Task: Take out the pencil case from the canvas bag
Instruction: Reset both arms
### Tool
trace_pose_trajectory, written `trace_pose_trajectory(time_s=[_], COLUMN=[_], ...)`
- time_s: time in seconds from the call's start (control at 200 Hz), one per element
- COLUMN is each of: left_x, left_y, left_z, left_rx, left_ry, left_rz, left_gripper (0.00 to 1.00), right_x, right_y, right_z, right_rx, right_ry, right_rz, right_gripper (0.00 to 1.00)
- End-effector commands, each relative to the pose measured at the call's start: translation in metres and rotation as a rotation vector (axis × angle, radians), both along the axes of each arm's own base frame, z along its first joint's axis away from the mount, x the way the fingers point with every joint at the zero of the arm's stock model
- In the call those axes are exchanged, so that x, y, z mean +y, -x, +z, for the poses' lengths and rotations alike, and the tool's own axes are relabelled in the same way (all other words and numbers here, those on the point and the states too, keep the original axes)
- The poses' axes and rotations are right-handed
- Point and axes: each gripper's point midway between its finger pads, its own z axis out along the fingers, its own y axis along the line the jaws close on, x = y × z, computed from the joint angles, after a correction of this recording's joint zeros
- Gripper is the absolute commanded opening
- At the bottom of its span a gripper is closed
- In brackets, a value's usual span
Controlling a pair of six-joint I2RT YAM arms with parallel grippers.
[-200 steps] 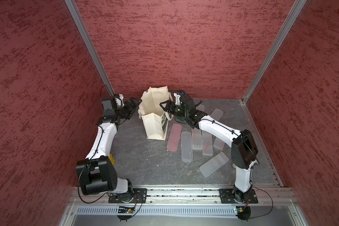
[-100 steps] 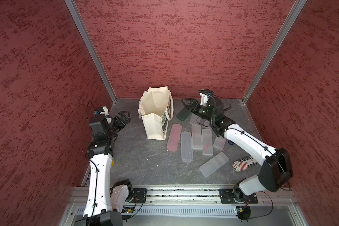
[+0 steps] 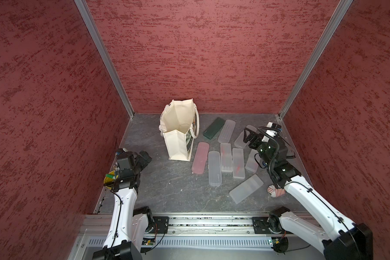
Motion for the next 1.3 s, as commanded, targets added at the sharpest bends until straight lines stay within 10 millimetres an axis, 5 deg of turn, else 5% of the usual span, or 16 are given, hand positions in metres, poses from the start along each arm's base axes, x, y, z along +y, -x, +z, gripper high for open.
trace_pose_trajectory(time_s=[0.0, 0.245, 0.591, 0.736, 1.052, 1.298], left_x=[0.021, 0.025, -0.019, -0.029, -0.047, -0.054], left_y=[-0.012, -0.047, -0.096, -0.109, -0.120, -0.118], left_z=[0.018, 0.013, -0.014, -0.006, -0.016, -0.028], left_rx=[-0.086, -0.140, -0.174, -0.197, -0.242, -0.295], left_ry=[-0.100, -0.219, -0.458, -0.558, -0.596, -0.580], left_rz=[0.081, 0.055, -0.125, -0.172, -0.268, -0.336], left_gripper=[1.00, 1.00, 1.00, 1.00, 1.00, 1.00], right_x=[-0.051, -0.082, -0.119, -0.126, -0.148, -0.162], right_y=[0.006, 0.004, 0.017, 0.011, 0.027, 0.045], right_z=[-0.013, -0.047, -0.078, -0.074, -0.110, -0.097], right_rx=[0.004, 0.004, -0.116, -0.128, -0.090, -0.198], right_ry=[0.182, 0.225, 0.201, 0.255, 0.278, 0.305], right_rz=[-0.230, -0.327, -0.486, -0.518, -0.592, -0.665], right_gripper=[0.99, 0.99, 0.99, 0.99, 0.99, 0.99])
